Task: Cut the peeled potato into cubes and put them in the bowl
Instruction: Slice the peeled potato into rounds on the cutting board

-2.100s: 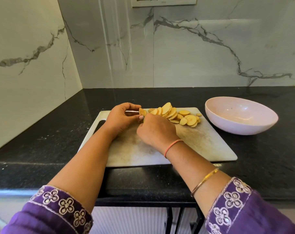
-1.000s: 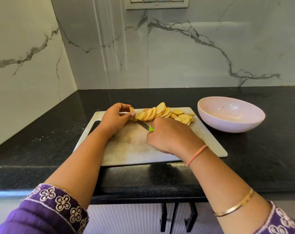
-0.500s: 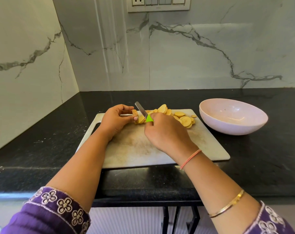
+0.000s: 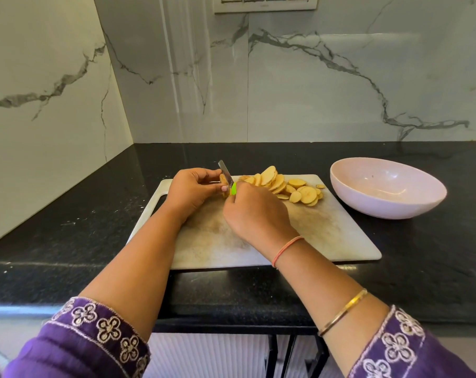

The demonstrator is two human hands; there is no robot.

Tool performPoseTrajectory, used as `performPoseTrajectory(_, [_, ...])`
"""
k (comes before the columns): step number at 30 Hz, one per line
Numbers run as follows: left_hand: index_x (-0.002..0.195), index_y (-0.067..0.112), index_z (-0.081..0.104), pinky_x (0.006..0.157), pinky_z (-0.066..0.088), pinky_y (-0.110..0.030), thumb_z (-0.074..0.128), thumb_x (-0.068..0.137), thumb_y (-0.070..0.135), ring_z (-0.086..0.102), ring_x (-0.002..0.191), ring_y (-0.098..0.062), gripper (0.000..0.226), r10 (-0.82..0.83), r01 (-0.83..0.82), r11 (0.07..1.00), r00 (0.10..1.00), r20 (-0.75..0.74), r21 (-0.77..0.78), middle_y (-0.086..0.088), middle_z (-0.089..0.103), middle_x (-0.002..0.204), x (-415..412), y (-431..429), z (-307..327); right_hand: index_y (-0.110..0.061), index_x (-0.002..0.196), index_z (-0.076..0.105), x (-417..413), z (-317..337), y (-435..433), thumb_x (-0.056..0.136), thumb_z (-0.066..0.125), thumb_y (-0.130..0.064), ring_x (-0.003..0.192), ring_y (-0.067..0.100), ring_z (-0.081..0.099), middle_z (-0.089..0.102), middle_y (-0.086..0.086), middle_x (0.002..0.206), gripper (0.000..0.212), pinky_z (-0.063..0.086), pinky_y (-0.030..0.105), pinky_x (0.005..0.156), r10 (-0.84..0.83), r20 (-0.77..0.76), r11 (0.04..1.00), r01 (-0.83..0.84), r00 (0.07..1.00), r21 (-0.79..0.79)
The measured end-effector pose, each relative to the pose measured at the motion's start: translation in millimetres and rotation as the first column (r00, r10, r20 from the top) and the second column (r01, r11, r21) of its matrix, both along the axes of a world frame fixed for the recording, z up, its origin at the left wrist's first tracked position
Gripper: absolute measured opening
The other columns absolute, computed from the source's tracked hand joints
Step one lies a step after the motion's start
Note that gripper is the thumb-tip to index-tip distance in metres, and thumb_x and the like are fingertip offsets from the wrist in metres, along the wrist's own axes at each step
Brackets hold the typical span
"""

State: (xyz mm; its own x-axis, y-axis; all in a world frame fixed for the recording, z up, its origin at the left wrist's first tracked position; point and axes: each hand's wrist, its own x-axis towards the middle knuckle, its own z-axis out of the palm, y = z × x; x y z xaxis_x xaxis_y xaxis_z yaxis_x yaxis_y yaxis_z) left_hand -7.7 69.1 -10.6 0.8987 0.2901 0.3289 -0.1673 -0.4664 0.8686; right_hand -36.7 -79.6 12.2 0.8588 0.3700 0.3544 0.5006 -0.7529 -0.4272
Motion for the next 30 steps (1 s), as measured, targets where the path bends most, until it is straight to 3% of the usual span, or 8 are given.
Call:
performPoseTrajectory(4, [0.107,0.011,0.071,0.075,0.05,-0.007,0.077,0.075,0.008,0.064,0.081,0.005,0.033,-0.013,0.013,1.0,1.0,0.021,0.008,0.006,0.07,0.093,-0.8,-1.1,-0.4,-0.011,0.11,0.057,7.8,-0.2,5.7,0.099,0.037,-0.025,0.072,0.019,0.046,0.053,0.003,0.083,0.027,0.022,0.024,0.045,-0.023,0.005,1.0,0.023,1.0,-0.019])
performPoseTrajectory(10, [0.108,0.013,0.071,0.074,0.047,-0.009,0.077,0.076,0.015,0.063,0.083,0.001,0.032,0.035,-0.036,0.998,0.999,0.014,0.045,0.004,0.07,0.095,0.2,0.9,1.2,-0.014,0.12,0.055,7.2,-0.3,2.6,0.098,0.038,-0.024,0.074,0.018,0.045,0.063,0.005,0.097,0.029,0.022,0.023,0.045,0.008,0.048,0.998,-0.005,0.999,-0.066])
performPoseTrajectory(21, [0.112,0.011,0.068,0.082,0.051,-0.016,0.075,0.078,0.011,0.065,0.089,-0.004,0.034,0.012,-0.012,0.999,1.0,-0.013,0.044,0.001,0.07,0.1,-1.3,-1.4,-3.0,-0.012,0.115,0.054,9.5,-3.6,4.9,0.097,0.039,-0.024,0.07,0.018,0.047,0.048,0.001,0.081,0.026,0.022,0.023,0.044,-0.015,0.091,0.989,0.028,0.996,-0.147])
performPoseTrajectory(25, [0.113,0.012,0.067,0.076,0.048,-0.01,0.074,0.079,0.011,0.063,0.086,0.0,0.036,0.01,-0.009,0.998,1.0,-0.008,0.061,0.005,0.068,0.097,0.1,-1.1,0.7,-0.012,0.126,0.049,9.3,-5.3,3.0,0.098,0.038,-0.024,0.071,0.017,0.046,0.053,0.003,0.085,0.032,0.023,0.023,0.044,0.005,0.125,0.99,0.013,0.992,-0.142])
performPoseTrajectory(30, [0.111,0.019,0.068,0.08,0.046,-0.018,0.074,0.079,0.014,0.059,0.085,0.003,0.034,0.029,-0.027,0.996,0.999,-0.028,0.084,0.009,0.065,0.1,0.7,0.5,-0.2,-0.012,0.137,0.04,5.3,-10.1,4.5,0.099,0.037,-0.024,0.069,0.017,0.045,0.057,0.002,0.087,0.04,0.023,0.022,0.043,0.017,0.164,0.989,0.007,0.986,-0.145])
